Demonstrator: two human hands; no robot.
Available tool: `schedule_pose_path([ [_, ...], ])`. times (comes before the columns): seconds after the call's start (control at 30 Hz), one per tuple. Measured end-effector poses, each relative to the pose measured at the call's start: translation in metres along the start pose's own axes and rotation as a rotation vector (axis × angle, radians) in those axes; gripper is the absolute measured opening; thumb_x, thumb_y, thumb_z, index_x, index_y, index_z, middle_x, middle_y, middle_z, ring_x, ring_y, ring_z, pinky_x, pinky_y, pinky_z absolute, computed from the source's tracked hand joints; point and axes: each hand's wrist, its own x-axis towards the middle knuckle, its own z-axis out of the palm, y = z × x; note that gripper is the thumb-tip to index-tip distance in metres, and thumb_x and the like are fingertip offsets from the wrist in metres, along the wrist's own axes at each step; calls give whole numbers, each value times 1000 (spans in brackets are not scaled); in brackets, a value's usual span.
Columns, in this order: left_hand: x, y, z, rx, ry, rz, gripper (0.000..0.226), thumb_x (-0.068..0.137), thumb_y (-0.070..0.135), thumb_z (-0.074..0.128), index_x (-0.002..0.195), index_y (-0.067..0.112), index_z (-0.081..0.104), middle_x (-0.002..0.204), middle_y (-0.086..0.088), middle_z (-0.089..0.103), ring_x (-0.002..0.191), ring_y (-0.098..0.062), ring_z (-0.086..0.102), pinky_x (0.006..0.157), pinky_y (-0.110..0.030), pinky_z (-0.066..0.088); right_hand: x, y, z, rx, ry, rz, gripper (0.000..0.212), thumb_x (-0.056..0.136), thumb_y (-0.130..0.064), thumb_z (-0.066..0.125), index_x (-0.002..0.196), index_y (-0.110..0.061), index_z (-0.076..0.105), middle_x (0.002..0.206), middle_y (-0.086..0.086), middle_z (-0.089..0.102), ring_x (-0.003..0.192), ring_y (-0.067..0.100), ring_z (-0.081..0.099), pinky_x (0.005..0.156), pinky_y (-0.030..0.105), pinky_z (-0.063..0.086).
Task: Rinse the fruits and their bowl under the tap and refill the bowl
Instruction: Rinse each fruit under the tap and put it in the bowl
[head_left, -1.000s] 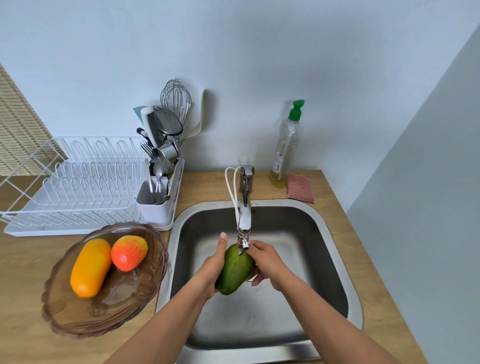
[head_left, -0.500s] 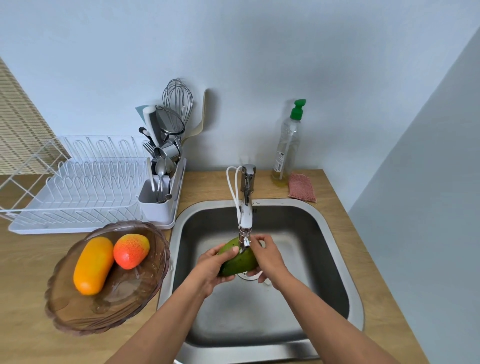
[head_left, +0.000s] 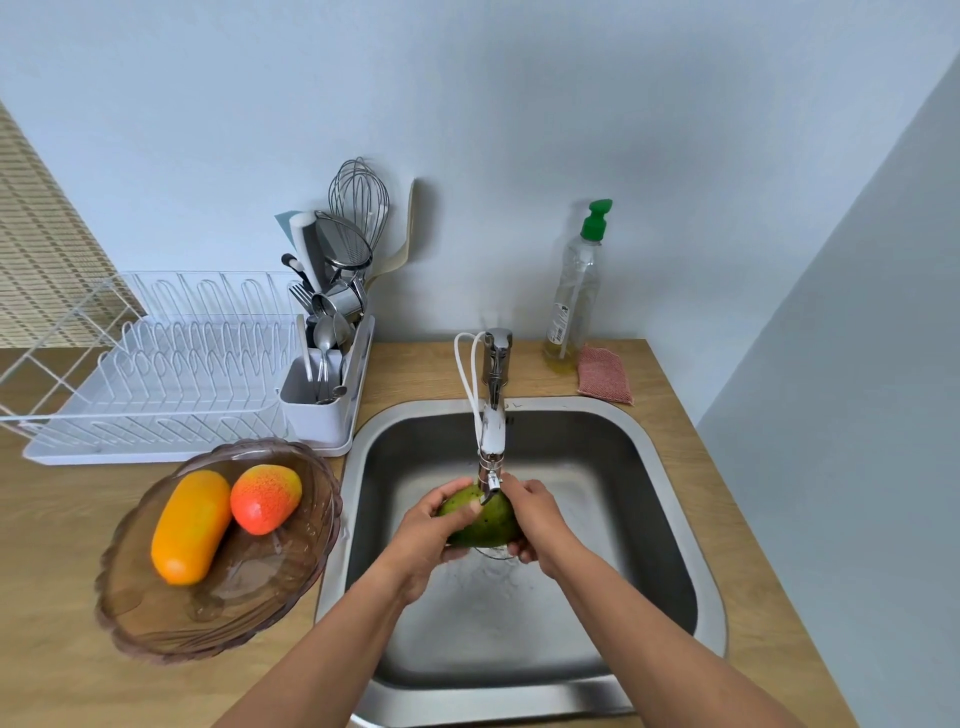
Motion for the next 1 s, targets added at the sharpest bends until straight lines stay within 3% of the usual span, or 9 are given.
schedule_pose_path([
  [0.1, 4, 4, -1, -42, -28, -153, 43, 95, 48, 57, 131, 23, 57, 128, -18, 63, 110, -36, 67, 76, -42, 62, -3, 1, -1, 31, -1, -123, 32, 91, -49, 55, 107, -21, 54, 89, 9, 60, 49, 16, 49, 35, 20, 36],
  [0.23, 5, 9, -2, -53, -75, -357, 63, 93, 61, 50, 121, 5, 59, 102, -24, 73, 81, -34, 74, 56, -33, 62, -8, 2, -1, 57, -10, -274, 12, 93, -29, 58, 103, -23, 62, 95, 4, 62, 71, 15, 54, 43, 21, 40],
  [0.3, 6, 10, -4, -93, -78, -373, 60, 92, 55, 58, 121, 2, 59, 99, -24, 72, 75, -32, 72, 51, -30, 60, -10, 2, -2, 67, -10, -303, 10, 94, -25, 57, 102, -27, 64, 97, 0, 64, 76, 13, 55, 47, 20, 42],
  [0.43, 8, 7, -5, -120, -60, -262, 45, 88, 25, 73, 128, 8, 61, 120, -23, 68, 97, -38, 70, 61, -34, 62, -7, 1, -7, 36, 1, -288, 14, 97, -29, 53, 104, -29, 65, 102, 2, 65, 82, 16, 61, 47, 25, 50],
  [0.6, 10, 5, -5, -52, -87, -167, 56, 78, 3, 79, 127, 23, 62, 121, -14, 67, 98, -31, 67, 69, -37, 58, -3, 0, -8, -3, -29, -163, 31, 95, -44, 55, 117, -22, 56, 109, 7, 63, 88, 28, 69, 53, 41, 60],
  [0.7, 10, 5, -6, -82, -75, -174, 55, 79, 1, 77, 126, 25, 63, 119, -13, 67, 98, -30, 66, 70, -37, 57, 0, -3, -9, 14, -38, -172, 28, 100, -35, 46, 112, -18, 65, 108, 13, 65, 84, 30, 69, 55, 42, 61],
  [0.8, 10, 5, -9, -135, -63, -200, 55, 77, 12, 80, 128, 23, 63, 125, -16, 65, 101, -31, 66, 69, -37, 58, 1, -5, -8, 38, -24, -185, 31, 102, -28, 39, 115, -18, 66, 112, 15, 64, 91, 32, 68, 56, 42, 62],
  [0.87, 8, 6, -11, -143, -64, -206, 54, 75, 19, 80, 127, 22, 65, 122, -16, 67, 100, -31, 66, 71, -37, 58, -1, -5, -4, 34, -28, -212, 28, 103, -30, 41, 113, -23, 65, 111, 12, 65, 94, 31, 68, 54, 37, 61],
  [1.0, 8, 1, -13, -152, -48, -168, 48, 81, 11, 77, 126, 19, 63, 114, -15, 70, 99, -32, 67, 78, -40, 57, -3, -6, 1, 0, 5, -266, 15, 98, -28, 55, 107, -28, 66, 108, 3, 68, 93, 19, 66, 51, 21, 51],
])
